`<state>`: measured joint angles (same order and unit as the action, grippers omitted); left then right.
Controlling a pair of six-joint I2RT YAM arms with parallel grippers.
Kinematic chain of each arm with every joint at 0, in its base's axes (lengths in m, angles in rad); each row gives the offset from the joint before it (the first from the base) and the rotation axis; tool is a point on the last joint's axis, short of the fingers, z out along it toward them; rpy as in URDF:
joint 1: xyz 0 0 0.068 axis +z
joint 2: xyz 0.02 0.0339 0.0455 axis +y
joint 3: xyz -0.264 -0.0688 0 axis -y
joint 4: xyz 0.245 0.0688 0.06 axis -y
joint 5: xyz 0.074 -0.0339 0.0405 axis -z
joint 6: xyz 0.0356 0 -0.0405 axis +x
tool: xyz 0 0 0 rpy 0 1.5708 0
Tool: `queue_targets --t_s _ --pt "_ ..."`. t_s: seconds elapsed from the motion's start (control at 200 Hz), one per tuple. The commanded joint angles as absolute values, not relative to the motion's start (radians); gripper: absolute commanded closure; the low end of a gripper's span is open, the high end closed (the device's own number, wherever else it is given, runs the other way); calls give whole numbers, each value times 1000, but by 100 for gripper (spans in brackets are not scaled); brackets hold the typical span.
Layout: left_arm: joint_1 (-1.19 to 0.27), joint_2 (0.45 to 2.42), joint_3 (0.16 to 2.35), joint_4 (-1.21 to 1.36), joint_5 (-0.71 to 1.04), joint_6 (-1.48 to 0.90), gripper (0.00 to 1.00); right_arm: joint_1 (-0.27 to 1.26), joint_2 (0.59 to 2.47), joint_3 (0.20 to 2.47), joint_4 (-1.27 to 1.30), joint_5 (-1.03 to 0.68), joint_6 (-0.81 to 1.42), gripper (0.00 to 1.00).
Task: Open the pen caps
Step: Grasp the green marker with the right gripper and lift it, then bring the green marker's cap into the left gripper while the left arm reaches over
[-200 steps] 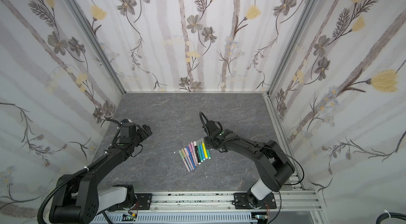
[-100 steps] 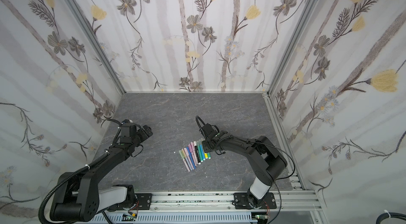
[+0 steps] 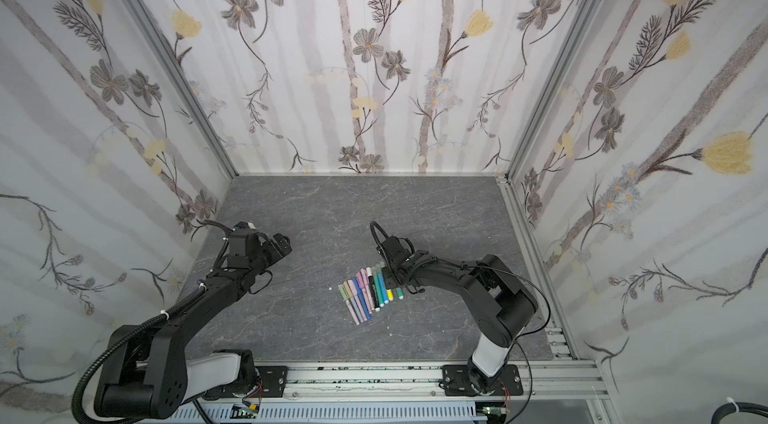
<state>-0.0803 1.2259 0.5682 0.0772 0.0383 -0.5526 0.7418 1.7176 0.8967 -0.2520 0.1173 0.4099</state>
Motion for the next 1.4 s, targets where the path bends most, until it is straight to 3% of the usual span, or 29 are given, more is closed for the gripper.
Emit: queue_targets --t_s 0.0,0.38,0.62,0.894,1.394 --pt "-100 1199 600 86 83 -537 0 743 1733 868 -314 30 419 80" --pt "-262 1205 741 -3 315 -507 0 721 1651 835 -295 -13 382 100" --pt "-401 1254 782 50 413 -559 2 647 1467 800 -266 -100 292 100" --pt "-572 1366 828 172 458 -643 15 609 1239 761 -160 -239 230 100" --pt "-702 1541 962 241 461 -699 33 608 1214 745 -93 -266 233 100"
